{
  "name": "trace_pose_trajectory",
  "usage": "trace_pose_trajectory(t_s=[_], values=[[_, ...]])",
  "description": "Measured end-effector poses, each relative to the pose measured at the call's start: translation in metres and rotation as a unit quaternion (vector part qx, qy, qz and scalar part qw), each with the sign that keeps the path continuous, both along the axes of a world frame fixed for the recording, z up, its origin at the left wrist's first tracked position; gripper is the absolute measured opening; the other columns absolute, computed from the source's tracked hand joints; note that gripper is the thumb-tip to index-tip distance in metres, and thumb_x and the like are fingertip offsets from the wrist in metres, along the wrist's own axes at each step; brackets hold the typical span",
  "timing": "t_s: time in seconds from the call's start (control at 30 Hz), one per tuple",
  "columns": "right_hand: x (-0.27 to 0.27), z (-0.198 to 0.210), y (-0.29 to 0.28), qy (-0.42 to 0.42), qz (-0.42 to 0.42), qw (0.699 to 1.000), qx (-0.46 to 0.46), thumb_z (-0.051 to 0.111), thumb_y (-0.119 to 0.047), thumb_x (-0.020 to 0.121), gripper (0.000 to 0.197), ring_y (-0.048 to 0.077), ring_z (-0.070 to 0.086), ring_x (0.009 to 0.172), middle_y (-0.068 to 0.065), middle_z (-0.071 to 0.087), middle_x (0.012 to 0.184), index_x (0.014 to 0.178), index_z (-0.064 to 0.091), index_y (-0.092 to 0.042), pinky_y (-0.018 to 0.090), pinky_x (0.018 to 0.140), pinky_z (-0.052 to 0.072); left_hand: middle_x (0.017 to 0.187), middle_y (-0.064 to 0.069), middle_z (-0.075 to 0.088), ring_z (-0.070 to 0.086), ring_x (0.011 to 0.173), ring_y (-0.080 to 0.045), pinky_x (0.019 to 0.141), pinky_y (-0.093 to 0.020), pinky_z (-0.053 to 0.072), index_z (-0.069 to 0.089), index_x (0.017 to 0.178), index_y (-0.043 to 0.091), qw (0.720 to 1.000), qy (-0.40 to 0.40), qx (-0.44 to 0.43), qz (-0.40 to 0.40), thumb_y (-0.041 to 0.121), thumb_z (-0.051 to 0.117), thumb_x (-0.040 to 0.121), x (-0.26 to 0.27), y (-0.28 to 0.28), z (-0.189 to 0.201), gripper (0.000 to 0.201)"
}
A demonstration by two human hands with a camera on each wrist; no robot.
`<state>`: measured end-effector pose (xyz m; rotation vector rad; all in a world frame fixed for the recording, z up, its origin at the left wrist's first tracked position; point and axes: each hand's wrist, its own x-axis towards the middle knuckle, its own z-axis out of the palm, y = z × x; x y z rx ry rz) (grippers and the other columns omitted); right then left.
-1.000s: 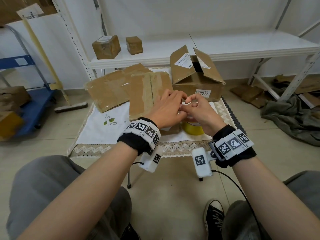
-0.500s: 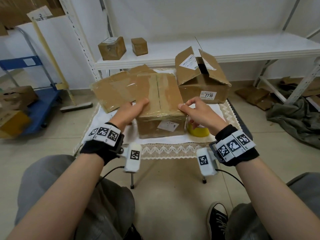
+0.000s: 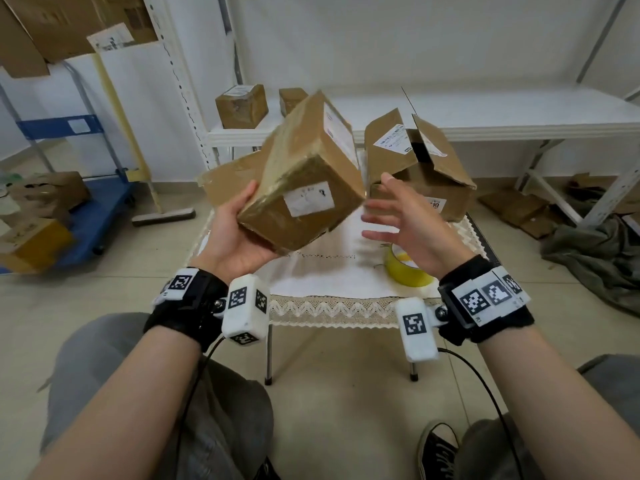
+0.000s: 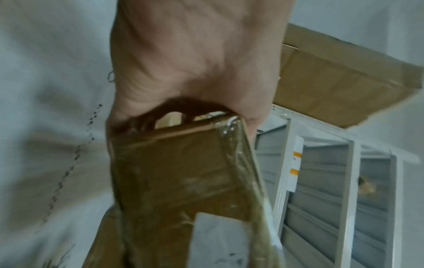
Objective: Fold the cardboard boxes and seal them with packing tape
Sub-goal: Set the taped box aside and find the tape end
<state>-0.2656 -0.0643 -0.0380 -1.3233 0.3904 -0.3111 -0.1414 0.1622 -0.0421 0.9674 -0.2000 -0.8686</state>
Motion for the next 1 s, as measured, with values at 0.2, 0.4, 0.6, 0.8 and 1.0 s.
trace_pose_trajectory(t_s=[0.2,0.4,0.6,0.8,1.0], values=[[0.009,-0.005,0.020,-0.054,0.127,0.990,0.022,0.051,-0.063,0.096,0.055,0.031,0.064,0.120,0.007,0.059,0.141,0.145,0.043,-0.040,0.055,0.100,0.052,0.130,-0.019,0.064,0.057,0.126,-0.038,0.098,-0.053,0.052,0.039,0.149,0.016,0.992,-0.098,0.069,0.027,0.024,0.036,0.106,-0.005,-0.017,-0.014,0.044],[0.011,-0.004,0.024,-0.051,0.118,0.985,-0.115,0.050,-0.046,0.102,0.038,-0.004,0.058,0.117,-0.019,0.055,0.137,0.140,0.051,-0.044,0.032,0.093,0.052,0.129,-0.020,0.062,0.062,0.114,-0.035,0.087,-0.051,0.056,0.062,0.126,0.014,0.984,-0.116,0.123,0.059,0.055,0.033,0.102,0.006,-0.015,-0.017,0.056],[0.010,-0.014,0.019,-0.064,0.110,0.960,-0.250,0.070,-0.012,0.093,0.040,-0.019,0.050,0.112,-0.009,0.051,0.137,0.129,0.064,-0.027,0.008,0.096,0.041,0.119,-0.017,0.070,0.069,0.097,-0.029,0.074,-0.038,0.059,0.063,0.128,0.016,0.955,-0.118,0.268,0.040,0.059,0.045,0.099,0.015,-0.008,-0.015,0.055],[0.019,-0.031,0.019,0.054,0.085,0.966,-0.238,0.082,-0.033,0.082,0.058,0.018,0.050,0.128,-0.004,0.040,0.142,0.133,0.054,-0.035,0.034,0.099,0.045,0.141,0.004,0.057,0.059,0.122,-0.022,0.106,-0.047,0.046,0.048,0.139,0.038,0.897,-0.248,0.366,0.003,0.080,0.048,0.084,0.019,0.001,0.001,0.069],[0.017,-0.030,0.027,0.075,0.191,0.948,-0.244,0.086,-0.037,0.076,0.099,0.016,0.066,0.111,-0.012,0.037,0.143,0.153,0.025,-0.042,0.038,0.089,0.057,0.124,0.009,0.043,0.058,0.111,-0.018,0.090,-0.035,0.052,0.007,0.157,0.031,0.838,-0.330,0.428,0.078,0.057,0.087,0.063,0.008,-0.003,-0.003,0.126]])
